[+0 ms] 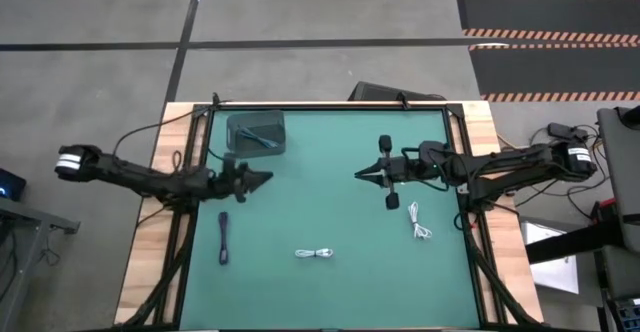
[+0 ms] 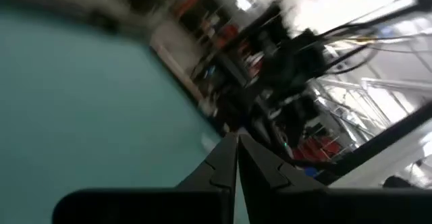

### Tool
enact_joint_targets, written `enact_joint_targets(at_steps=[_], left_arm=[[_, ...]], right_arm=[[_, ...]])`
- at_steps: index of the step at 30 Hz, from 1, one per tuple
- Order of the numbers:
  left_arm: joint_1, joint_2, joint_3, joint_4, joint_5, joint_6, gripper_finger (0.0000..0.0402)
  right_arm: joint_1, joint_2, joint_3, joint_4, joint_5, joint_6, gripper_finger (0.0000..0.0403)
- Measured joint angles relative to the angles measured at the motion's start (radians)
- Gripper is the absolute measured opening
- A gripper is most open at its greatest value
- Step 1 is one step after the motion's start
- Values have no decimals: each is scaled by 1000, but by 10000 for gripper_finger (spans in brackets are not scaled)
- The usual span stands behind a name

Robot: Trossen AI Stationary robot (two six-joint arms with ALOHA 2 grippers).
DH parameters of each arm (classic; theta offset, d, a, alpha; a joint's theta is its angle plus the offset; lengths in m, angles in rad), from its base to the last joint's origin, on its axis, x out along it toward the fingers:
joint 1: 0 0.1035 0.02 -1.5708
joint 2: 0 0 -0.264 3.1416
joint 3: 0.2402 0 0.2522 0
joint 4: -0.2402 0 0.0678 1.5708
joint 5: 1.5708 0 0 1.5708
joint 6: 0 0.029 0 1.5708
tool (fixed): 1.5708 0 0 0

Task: Pick and place USB-C Cables
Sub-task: Put the purple charger cable into the black bin

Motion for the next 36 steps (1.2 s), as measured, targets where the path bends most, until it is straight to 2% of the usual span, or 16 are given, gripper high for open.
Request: enact_joint_targets(at_steps=[6, 13, 16, 21, 23, 27, 36], left_arm=[[-82, 136, 60, -144, 31, -280, 1], [-161, 239, 243, -397, 74, -361, 1], [-189, 264, 336, -613, 96, -408, 1], [-211, 312, 487, -1075, 123, -536, 1], [-211, 337, 540, -1253, 167, -581, 1], [-221, 387, 606, -1469, 259, -666, 1], [-233, 504, 620, -1705, 475, -838, 1]], right_arm=[[0, -24, -15, -21, -1, -43, 13], [0, -34, -14, -20, -1, -47, 13], [0, -34, -14, -20, 0, -47, 13], [0, -34, -14, -40, 0, -55, 13], [0, -34, -14, -53, 0, -67, 13], [0, -34, -14, -64, 0, -82, 13], [-3, -34, -14, -73, 0, -109, 13]])
